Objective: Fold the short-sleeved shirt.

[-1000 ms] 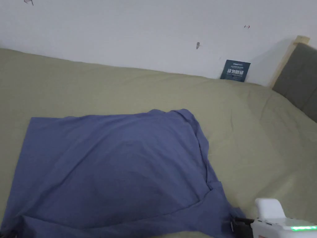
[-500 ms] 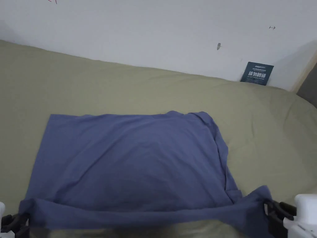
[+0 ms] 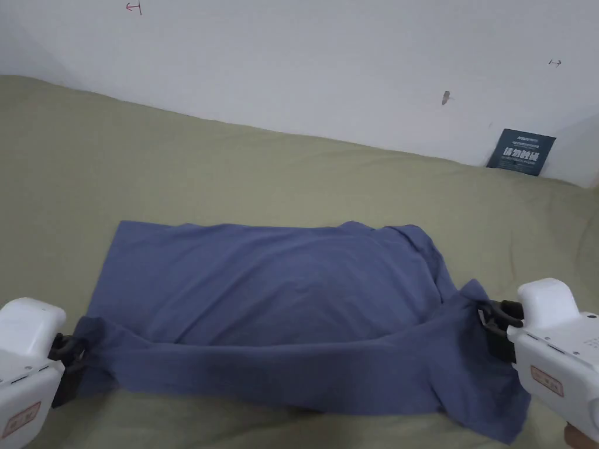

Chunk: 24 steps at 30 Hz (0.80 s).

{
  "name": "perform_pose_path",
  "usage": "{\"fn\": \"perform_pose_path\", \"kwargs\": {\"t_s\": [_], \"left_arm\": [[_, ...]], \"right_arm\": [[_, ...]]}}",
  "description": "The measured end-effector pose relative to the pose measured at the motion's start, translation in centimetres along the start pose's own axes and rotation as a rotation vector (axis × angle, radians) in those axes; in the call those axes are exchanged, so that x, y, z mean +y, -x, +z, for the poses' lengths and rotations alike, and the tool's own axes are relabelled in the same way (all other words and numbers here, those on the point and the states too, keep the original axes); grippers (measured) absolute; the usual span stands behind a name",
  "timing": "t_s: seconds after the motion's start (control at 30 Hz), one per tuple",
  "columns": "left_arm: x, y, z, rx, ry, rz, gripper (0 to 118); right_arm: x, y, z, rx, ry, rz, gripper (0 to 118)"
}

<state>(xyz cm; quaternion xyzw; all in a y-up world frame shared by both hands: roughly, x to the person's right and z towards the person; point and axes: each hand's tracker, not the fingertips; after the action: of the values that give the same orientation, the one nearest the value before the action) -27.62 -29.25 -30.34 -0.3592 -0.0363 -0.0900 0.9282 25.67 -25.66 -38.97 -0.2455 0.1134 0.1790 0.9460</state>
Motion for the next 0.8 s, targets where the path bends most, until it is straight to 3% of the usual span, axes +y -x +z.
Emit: {"fn": "perform_pose_path", "kwargs": {"t_s": [0.13, 0.33, 0.4, 0.43, 0.47, 0.5, 0.53, 0.63, 0.8], "left_arm": [[0.9, -0.5, -2.3, -0.008, 0.090, -0.133, 6], [1.1, -0.8, -4.1, -0.015, 0.103, -0.121, 6], [1.4, -0.9, -3.8, -0.010, 0.095, -0.111, 10], [1.7, -0.9, -3.5, -0.016, 0.102, -0.086, 25], [1.8, -0.6, -2.9, -0.025, 0.102, -0.054, 36], [2.0, -0.5, -2.0, -0.042, 0.090, -0.024, 42], [2.3, -0.3, -0.9, -0.048, 0.063, 0.005, 47], [3.4, -0.1, 2.8, -0.030, -0.026, 0.071, 59], [3.8, -2.5, 9.4, 0.035, -0.228, 0.188, 60]], "right_arm": [[0.2, 0.0, -3.9, 0.024, 0.031, 0.041, 6], [0.0, 0.1, -7.2, -0.010, 0.093, 0.081, 7], [0.2, 0.3, -7.3, 0.000, 0.105, 0.094, 21], [0.4, 0.3, -7.1, -0.003, 0.104, 0.091, 48], [0.7, 0.1, -6.8, 0.001, 0.105, 0.073, 69], [1.0, -0.2, -6.0, 0.020, 0.081, 0.036, 76], [1.4, -0.5, -5.0, 0.019, 0.036, -0.006, 71], [3.3, -0.5, -0.7, -0.048, -0.077, -0.127, 73], [4.1, 3.5, 7.4, -0.110, -0.102, -0.331, 73]]}}
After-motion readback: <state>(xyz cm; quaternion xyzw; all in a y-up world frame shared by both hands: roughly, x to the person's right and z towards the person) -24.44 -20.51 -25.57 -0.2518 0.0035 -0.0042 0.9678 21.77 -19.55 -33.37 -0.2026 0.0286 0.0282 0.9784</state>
